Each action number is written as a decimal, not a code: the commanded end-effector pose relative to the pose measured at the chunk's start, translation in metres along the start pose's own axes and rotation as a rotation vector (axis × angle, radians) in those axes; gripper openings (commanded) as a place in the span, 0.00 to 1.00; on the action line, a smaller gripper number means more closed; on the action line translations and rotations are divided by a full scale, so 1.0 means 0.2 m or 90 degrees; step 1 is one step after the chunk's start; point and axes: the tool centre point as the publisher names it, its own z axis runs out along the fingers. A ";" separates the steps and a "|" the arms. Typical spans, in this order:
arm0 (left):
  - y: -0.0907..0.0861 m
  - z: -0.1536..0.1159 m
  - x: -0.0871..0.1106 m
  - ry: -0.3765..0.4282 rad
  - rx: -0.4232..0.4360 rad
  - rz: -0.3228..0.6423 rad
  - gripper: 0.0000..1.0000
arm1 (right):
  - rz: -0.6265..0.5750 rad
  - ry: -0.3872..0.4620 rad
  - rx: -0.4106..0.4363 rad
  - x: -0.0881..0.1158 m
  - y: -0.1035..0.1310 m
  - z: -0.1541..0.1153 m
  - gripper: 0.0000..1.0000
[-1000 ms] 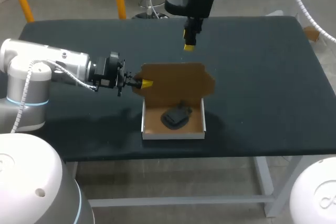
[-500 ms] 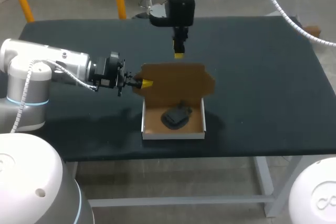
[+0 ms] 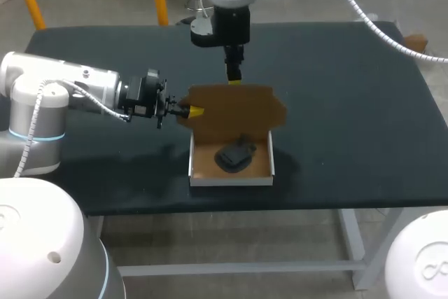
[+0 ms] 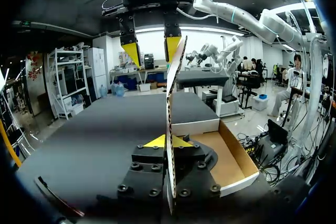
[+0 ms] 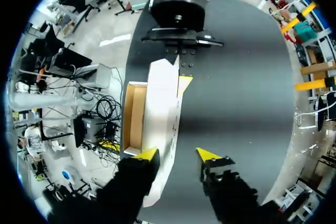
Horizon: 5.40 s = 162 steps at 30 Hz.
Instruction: Assemble the packaging by folding the flat box into shape, placing the metal phone stand inside, and closing the box properly
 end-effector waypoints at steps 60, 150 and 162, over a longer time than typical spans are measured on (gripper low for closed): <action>0.01 0.00 0.00 0.000 0.001 0.000 0.00 | -0.005 0.057 0.000 0.07 0.04 0.23 0.00; 0.03 0.00 0.09 -0.099 -0.034 0.233 0.00 | 0.729 0.133 -0.143 0.18 -0.38 -0.04 1.00; 0.04 0.00 0.10 -0.095 -0.045 0.253 0.00 | 0.729 0.133 -0.143 0.18 -0.38 -0.04 1.00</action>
